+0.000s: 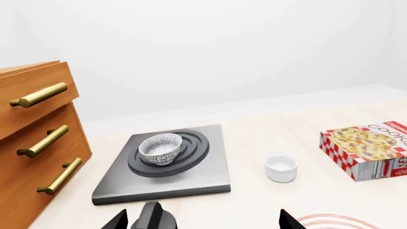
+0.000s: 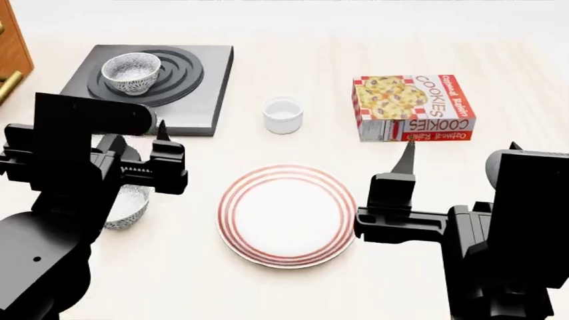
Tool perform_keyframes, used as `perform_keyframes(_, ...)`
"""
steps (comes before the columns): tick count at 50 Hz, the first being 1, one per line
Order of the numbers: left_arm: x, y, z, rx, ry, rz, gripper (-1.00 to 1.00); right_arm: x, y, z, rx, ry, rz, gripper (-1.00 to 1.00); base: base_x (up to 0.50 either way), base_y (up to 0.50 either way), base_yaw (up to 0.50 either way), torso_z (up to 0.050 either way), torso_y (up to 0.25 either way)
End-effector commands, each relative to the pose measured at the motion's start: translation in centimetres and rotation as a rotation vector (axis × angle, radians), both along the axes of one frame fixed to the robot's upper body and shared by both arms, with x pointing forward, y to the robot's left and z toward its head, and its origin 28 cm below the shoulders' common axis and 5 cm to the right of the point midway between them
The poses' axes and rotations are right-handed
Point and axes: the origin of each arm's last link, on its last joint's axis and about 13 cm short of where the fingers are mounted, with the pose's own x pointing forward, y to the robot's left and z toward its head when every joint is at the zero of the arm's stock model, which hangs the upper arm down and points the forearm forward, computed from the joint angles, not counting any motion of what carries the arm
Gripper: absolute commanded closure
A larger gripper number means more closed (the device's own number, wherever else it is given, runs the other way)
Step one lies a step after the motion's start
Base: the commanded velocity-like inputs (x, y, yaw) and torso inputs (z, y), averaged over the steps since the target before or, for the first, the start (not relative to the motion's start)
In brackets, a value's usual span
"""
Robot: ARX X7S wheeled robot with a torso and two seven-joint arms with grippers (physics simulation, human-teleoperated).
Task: Pick the akita bowl on the stove and place it on the plate.
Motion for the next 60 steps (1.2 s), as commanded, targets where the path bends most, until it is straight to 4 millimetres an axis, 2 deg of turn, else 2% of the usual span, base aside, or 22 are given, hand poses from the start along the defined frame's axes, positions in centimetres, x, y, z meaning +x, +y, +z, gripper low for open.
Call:
perform_keyframes(1,0.0,-0.06,0.12,-0.02,0.013,-0.009,-1.0,-0.03,-0.1,-0.04,0.023,-0.004,-0.005,-1.0,0.27,0.0,0.0,0.0,0.0)
perform_keyframes(60,0.04,0.02,-0.12,-0.015,0.021,-0.006,-1.0,0.05,-0.18,-0.19,0.02,-0.003,-0.005,-1.0,0.3,0.0,0.0,0.0,0.0)
